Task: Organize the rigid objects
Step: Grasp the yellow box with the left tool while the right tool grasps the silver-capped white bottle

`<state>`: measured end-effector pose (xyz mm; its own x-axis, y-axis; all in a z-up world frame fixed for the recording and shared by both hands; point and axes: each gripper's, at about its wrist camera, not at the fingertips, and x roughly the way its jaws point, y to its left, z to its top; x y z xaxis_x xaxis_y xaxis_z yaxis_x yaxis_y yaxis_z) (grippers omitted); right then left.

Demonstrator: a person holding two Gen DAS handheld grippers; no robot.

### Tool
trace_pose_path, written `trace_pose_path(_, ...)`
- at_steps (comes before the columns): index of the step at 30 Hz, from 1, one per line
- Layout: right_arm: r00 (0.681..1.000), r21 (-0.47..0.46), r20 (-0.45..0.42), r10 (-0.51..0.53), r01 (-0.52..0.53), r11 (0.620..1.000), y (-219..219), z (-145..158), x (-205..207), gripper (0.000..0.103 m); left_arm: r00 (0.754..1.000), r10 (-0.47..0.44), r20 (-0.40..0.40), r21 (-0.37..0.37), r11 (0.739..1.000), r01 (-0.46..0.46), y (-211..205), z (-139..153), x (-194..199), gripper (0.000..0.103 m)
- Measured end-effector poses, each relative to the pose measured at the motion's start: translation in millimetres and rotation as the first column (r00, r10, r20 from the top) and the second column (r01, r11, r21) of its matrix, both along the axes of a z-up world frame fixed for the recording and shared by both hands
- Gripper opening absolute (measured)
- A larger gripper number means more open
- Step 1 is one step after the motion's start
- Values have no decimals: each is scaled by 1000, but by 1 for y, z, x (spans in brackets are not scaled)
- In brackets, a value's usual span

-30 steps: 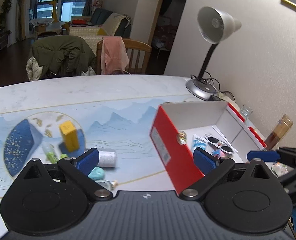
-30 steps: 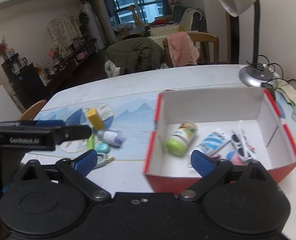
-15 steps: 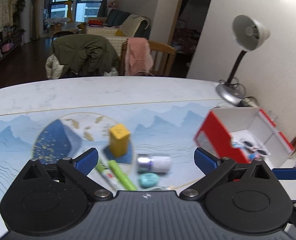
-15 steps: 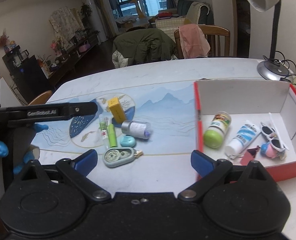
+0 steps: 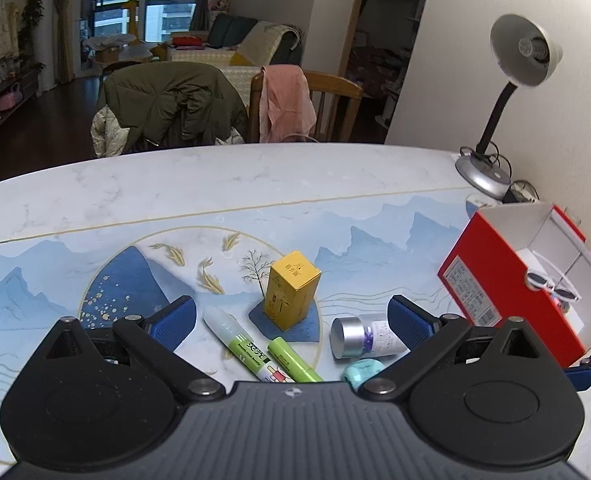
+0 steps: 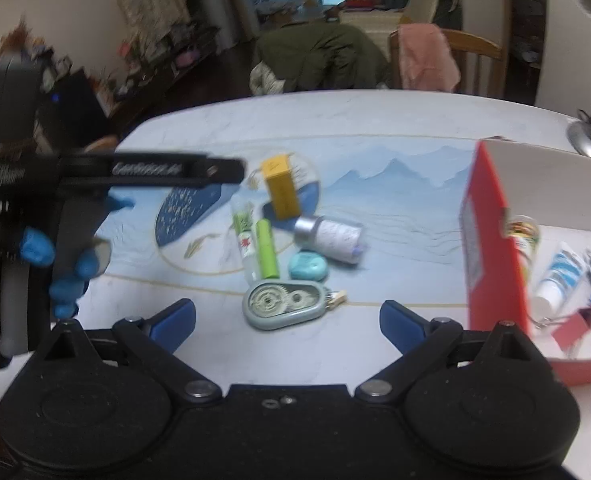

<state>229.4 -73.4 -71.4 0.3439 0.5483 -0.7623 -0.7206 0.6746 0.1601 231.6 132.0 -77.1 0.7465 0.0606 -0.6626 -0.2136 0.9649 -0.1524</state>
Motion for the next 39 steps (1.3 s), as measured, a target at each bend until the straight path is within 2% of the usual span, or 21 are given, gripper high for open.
trace_pose_path(4, 1000, -31, 17, 14, -13, 999, 17, -7, 5, 97, 1000, -13, -12, 15, 1000, 13, 3, -9, 11, 103)
trace_pose_path(12, 998, -56, 41, -47, 49, 997, 41, -21, 43, 97, 999, -30, -20, 4, 1000, 30, 11, -28, 42, 103)
trace_pose_path(21, 972, -51, 44, -231, 234, 971, 62, -47, 79, 96, 999, 22, -43, -39, 999, -24, 24, -49, 67, 102)
trace_pose_path(26, 971, -63, 36, -237, 238, 969, 72, -57, 86, 94, 999, 20, -43, -27, 999, -21, 20, -56, 72, 101)
trace_pose_path(33, 967, -86, 24, -255, 256, 963, 80, -66, 90, 87, 999, 1, -49, -35, 999, -2, 20, -64, 77, 74)
trace_pose_path(36, 967, -98, 28, -254, 256, 962, 83, -68, 91, 84, 999, -7, -47, -31, 1000, 6, 18, -65, 78, 72)
trace_pose_path(38, 968, -106, 26, -250, 252, 962, 85, -69, 92, 81, 999, -14, -42, -28, 1000, 13, 17, -66, 78, 66)
trace_pose_path(39, 967, -110, 29, -253, 255, 961, 85, -70, 92, 80, 999, -19, -44, -29, 999, 18, 17, -66, 78, 59)
